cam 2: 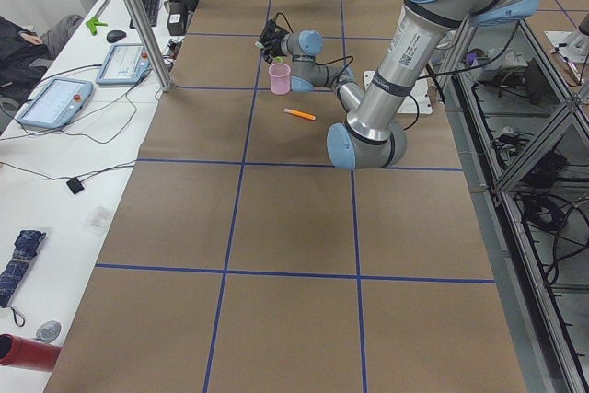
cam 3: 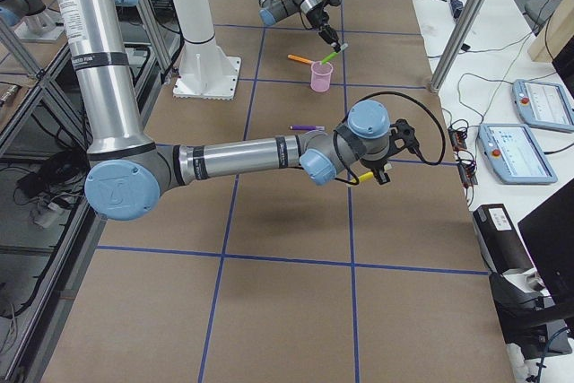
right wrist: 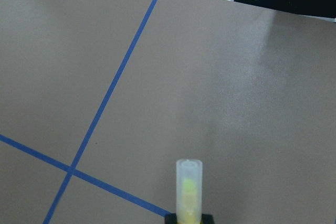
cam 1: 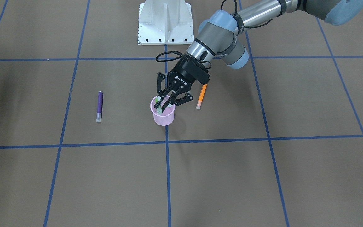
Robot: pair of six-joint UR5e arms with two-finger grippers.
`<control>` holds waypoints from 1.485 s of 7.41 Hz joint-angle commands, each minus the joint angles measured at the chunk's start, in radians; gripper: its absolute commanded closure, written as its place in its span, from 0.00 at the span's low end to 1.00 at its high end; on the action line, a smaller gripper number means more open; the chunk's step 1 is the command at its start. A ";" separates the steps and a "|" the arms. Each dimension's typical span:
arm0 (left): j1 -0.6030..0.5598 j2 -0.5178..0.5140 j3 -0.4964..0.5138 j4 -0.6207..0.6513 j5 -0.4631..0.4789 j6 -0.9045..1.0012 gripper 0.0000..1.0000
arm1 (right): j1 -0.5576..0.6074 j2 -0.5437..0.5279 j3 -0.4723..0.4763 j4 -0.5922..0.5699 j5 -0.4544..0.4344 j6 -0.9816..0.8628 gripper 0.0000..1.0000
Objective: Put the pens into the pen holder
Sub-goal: 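Lower the green marker into the pink cup and open the left gripper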
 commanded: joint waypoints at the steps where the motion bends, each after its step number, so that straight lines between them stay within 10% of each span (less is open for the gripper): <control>1: 0.006 0.000 0.037 -0.031 0.001 0.000 1.00 | 0.001 0.001 0.002 0.002 0.003 0.000 1.00; 7: 0.016 0.011 0.064 -0.034 -0.005 0.000 1.00 | 0.001 0.001 0.004 0.002 0.005 0.000 1.00; 8: 0.027 0.012 0.064 -0.054 -0.007 -0.001 0.52 | 0.001 0.001 0.007 0.000 0.005 0.000 1.00; 9: 0.029 0.011 0.063 -0.054 -0.007 -0.001 0.28 | 0.001 0.002 0.008 0.002 0.005 0.000 1.00; 11: 0.030 0.009 0.049 -0.056 -0.007 -0.004 0.12 | 0.001 0.025 0.019 0.002 0.003 0.000 1.00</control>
